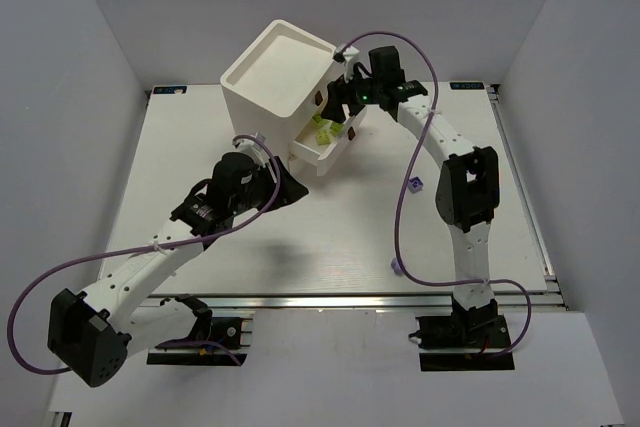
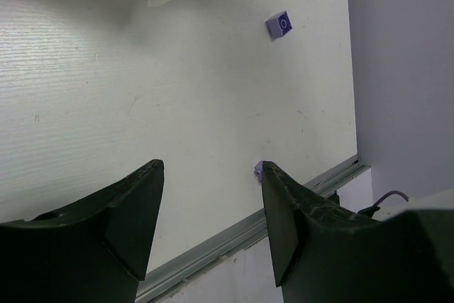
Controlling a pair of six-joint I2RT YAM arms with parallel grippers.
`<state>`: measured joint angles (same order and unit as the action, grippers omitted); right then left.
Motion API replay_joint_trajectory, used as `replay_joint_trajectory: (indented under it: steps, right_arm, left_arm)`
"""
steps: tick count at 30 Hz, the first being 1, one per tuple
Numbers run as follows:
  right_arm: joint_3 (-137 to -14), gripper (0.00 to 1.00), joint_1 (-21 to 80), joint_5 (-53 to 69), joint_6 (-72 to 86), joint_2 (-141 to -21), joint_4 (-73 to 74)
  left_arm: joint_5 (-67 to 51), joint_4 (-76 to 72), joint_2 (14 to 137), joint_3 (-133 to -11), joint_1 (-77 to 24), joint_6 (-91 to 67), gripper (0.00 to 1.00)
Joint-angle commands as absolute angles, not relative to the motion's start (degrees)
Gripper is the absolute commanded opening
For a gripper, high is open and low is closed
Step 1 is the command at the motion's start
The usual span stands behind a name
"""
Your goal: Sort the legos into containers by color
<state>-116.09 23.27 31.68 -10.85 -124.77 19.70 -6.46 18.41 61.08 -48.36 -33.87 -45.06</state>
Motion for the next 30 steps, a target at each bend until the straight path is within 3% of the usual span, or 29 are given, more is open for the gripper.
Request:
replay_joint_trajectory:
  steps: [1,5,8,9,11,12,15,22,30]
  right_arm:
    - [-118.65,0.75,23.20,31.03,-10.11,-123.67,17.58]
    - [-117.51,0.72,22.94,31.20,-8.71,-121.65,17.14]
    - [-113.40,0.54,21.89,29.37,-6.07,-117.08,14.51]
    - [-108.33,0.35,21.71,28.49,-5.28,-113.50,12.85]
    - [-102.68,0.08,20.14,24.90,-3.43,-109.71,8.01]
    - [-100.31,0.00,19.60,23.83,-3.08,-106.90,7.30]
    - [-94.67,0.00,17.76,25.13,-2.28,-105.29,10.00]
    - [-87.45,0.00,18.01,18.28,-2.11,-107.75,10.81]
    - [-98.34,0.00,18.63,18.89,2.98,-119.00,12.31]
  left_arm:
    - [-6.41,18.02,60.82,-48.51,-33.93,-44.83,0.67]
    - [-7.64,16.44,62.75,-49.57,-33.93,-44.21,0.67]
    - [-9.40,15.47,65.03,-51.59,-33.93,-43.07,0.62]
    - [-10.10,15.47,66.26,-52.98,-33.93,-42.37,0.60]
    - [-10.28,15.91,67.06,-53.79,-33.93,-42.01,0.51]
    - [-10.46,15.73,67.06,-53.62,-33.93,-41.84,0.49]
    - [-10.28,15.03,65.66,-51.60,-33.93,-42.62,0.41]
    - [-8.44,16.43,61.09,-48.08,-33.93,-44.21,0.43]
    - [-6.24,20.12,57.05,-47.02,-33.93,-45.96,0.50]
